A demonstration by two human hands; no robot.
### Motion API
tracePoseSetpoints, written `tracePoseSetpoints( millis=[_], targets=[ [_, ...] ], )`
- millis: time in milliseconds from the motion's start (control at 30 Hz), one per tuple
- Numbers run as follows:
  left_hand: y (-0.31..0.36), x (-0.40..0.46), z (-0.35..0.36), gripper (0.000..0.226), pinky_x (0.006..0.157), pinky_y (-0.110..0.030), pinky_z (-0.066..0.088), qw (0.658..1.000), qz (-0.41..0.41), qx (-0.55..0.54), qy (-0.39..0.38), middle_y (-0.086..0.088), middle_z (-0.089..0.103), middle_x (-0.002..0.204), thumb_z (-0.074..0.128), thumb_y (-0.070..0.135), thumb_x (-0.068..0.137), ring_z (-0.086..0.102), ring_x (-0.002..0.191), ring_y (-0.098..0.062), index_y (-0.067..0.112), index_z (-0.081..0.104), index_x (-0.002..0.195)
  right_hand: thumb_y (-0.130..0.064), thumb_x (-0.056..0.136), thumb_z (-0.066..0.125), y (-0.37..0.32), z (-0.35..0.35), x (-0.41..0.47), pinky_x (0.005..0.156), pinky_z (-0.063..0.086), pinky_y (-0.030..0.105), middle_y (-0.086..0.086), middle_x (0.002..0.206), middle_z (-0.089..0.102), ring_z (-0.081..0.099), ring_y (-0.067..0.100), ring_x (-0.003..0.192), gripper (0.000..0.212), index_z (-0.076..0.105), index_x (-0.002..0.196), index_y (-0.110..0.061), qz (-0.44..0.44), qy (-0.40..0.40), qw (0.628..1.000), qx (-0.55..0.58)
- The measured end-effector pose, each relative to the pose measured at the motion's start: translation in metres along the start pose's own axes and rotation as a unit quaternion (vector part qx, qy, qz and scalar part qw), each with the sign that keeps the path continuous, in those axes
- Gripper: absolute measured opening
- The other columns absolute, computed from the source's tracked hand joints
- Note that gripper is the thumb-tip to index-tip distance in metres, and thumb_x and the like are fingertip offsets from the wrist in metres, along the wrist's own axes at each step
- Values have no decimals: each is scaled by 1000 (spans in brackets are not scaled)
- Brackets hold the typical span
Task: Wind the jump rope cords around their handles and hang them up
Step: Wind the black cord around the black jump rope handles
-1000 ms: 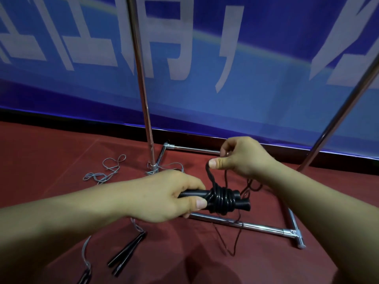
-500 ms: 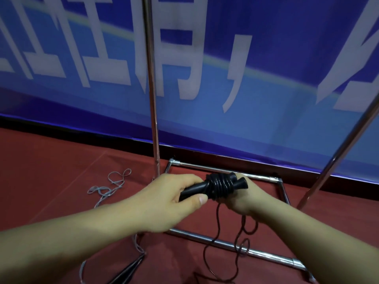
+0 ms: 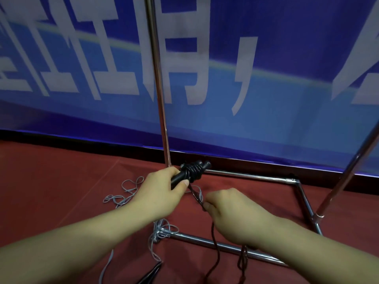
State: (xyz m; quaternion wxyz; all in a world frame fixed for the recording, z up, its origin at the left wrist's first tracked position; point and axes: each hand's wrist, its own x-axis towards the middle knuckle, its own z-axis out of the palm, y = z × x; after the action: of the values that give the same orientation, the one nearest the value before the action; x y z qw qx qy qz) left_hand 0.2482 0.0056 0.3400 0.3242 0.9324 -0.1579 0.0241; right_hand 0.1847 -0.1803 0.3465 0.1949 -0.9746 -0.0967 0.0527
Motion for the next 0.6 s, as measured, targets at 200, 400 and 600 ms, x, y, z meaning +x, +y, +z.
tracePoseSetpoints(
  millis=[200, 400, 600],
  targets=[
    [-15, 3, 4, 16, 64, -32, 48, 992, 44, 116, -35, 6, 63, 77, 60, 45, 94, 63, 75, -21, 34, 58, 105, -24, 95, 48, -14, 4, -7, 65, 36, 30, 8, 87, 61, 59, 31, 82, 13, 48, 83, -18, -27, -40, 999, -20],
    [-45, 9, -2, 21, 66, -28, 39, 992, -7, 127, -19, 6, 62, 81, 67, 38, 92, 61, 79, -22, 28, 64, 110, -35, 100, 50, -23, -6, -8, 57, 41, 24, 4, 75, 63, 54, 16, 63, 35, 70, 93, -8, 69, -77, 986, 129],
    [-46, 12, -3, 18, 70, -29, 47, 994, -9, 108, -34, 6, 66, 84, 69, 36, 91, 62, 80, -19, 28, 66, 107, -34, 95, 59, -24, -19, -13, 53, 36, 23, 0, 66, 52, 45, 14, 57, 31, 66, 79, -9, 93, -61, 969, 222]
  ],
)
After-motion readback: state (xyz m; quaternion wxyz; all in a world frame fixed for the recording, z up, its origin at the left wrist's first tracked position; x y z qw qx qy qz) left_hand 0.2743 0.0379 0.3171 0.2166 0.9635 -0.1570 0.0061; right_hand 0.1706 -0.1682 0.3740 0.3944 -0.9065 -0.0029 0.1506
